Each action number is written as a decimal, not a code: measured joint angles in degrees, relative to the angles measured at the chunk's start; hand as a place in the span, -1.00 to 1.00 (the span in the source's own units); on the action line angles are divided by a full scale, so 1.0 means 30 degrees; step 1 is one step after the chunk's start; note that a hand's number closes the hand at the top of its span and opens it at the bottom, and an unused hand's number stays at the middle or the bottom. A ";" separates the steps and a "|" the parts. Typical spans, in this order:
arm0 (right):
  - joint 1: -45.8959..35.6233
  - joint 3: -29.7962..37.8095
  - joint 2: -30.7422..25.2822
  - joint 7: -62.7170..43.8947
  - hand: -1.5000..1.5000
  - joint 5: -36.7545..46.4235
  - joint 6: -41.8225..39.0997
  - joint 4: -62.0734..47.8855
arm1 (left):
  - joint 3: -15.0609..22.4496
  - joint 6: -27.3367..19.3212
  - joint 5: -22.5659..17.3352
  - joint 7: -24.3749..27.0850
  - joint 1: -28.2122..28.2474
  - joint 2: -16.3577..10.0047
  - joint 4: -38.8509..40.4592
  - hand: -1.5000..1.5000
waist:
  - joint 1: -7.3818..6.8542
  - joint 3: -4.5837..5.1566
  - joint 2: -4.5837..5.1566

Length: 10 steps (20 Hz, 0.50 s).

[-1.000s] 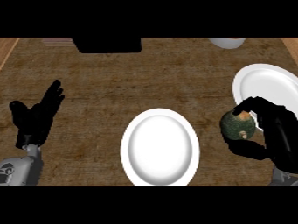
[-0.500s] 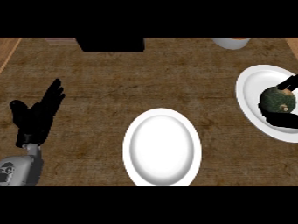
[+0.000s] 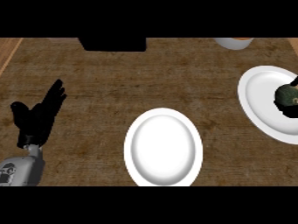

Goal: Pick the squash from the plate and place it in the plate

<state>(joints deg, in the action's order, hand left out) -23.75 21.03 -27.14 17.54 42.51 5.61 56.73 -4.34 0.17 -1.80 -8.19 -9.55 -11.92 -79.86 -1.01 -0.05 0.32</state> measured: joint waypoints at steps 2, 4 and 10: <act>-0.0529 0.0450 -0.0456 0.0379 -1.00 -0.0591 -0.0900 -0.1837 | 0.0102 -0.0023 0.0095 0.0008 -0.0034 0.0080 0.0007 0.00 | -0.0062 -0.0015 0.0035; -0.0958 0.0527 -0.0756 0.1128 -1.00 -0.0720 -0.1320 -0.3709 | 0.0269 -0.0156 0.0182 -0.0229 -0.0013 0.0252 -0.0375 0.00 | -0.0105 -0.0017 0.0036; -0.2441 0.0877 -0.1590 0.4892 -1.00 -0.1290 -0.1463 -0.7580 | -0.0039 0.0101 0.0088 -0.0643 -0.0229 -0.0068 -0.0480 0.00 | -0.0054 -0.0023 0.0027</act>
<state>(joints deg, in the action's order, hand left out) -31.08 23.66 -31.91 32.22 38.64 1.22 33.99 -4.46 0.48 -1.54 -10.12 -10.23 -12.13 -81.30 -1.17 -0.12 0.40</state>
